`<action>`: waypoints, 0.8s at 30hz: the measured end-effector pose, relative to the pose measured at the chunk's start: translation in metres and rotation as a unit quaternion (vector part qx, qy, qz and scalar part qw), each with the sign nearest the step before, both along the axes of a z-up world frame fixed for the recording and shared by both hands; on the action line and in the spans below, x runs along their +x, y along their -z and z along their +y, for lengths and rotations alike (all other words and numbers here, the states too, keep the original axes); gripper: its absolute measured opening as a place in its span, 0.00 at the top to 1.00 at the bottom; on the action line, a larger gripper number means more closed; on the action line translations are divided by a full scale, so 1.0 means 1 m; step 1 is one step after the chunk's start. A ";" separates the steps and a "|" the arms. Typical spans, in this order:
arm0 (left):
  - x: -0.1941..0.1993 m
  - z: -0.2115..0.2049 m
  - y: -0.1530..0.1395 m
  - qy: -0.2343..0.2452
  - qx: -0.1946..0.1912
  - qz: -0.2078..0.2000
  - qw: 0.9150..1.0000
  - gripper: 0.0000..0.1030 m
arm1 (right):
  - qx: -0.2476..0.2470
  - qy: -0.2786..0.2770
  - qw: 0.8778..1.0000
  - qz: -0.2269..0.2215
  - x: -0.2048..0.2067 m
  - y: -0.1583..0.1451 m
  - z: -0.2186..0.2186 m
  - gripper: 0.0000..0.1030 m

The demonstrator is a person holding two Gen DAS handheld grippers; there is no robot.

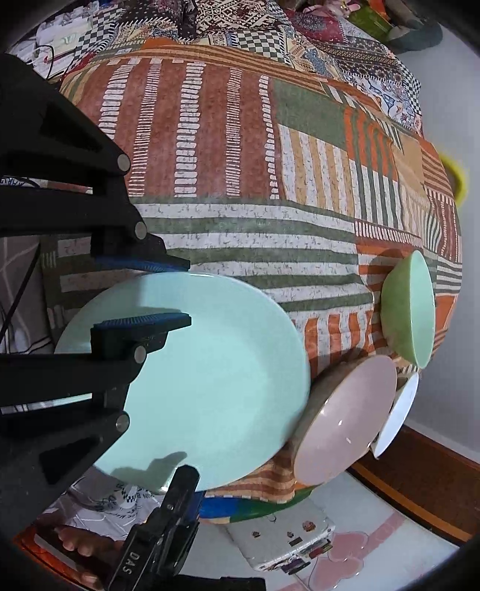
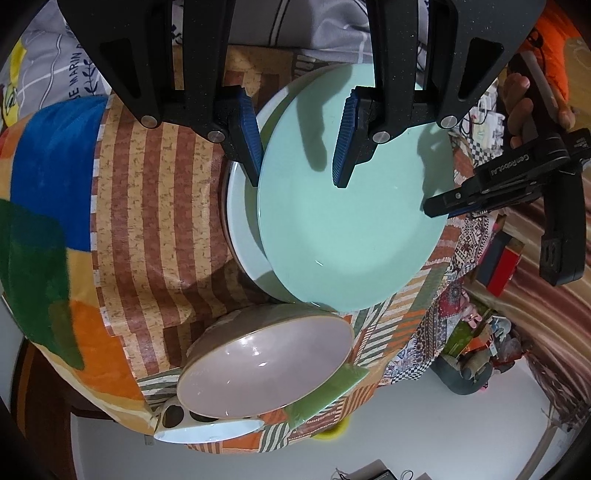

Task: Organize plates and bowls
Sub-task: 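Carry the mint-green plate with both tools over the white plate stack, then lower the mint-green plate onto the white plate and open both tools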

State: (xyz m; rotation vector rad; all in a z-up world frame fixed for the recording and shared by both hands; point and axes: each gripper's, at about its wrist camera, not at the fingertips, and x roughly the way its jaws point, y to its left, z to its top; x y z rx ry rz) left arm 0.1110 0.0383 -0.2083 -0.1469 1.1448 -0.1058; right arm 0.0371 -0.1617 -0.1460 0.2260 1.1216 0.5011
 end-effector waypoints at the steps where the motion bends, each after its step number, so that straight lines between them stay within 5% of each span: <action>1: 0.001 0.001 0.001 -0.001 -0.001 0.002 1.000 0.81 | -0.001 0.001 1.000 -0.002 0.000 0.000 0.000 0.66; 16: 0.006 0.000 0.002 -0.004 0.004 0.005 1.000 0.81 | -0.003 0.025 0.999 -0.025 0.005 -0.012 -0.015 0.66; 24: 0.000 -0.004 -0.044 0.006 0.004 -0.065 0.998 0.65 | -0.026 0.045 0.997 -0.051 0.008 -0.025 -0.030 0.66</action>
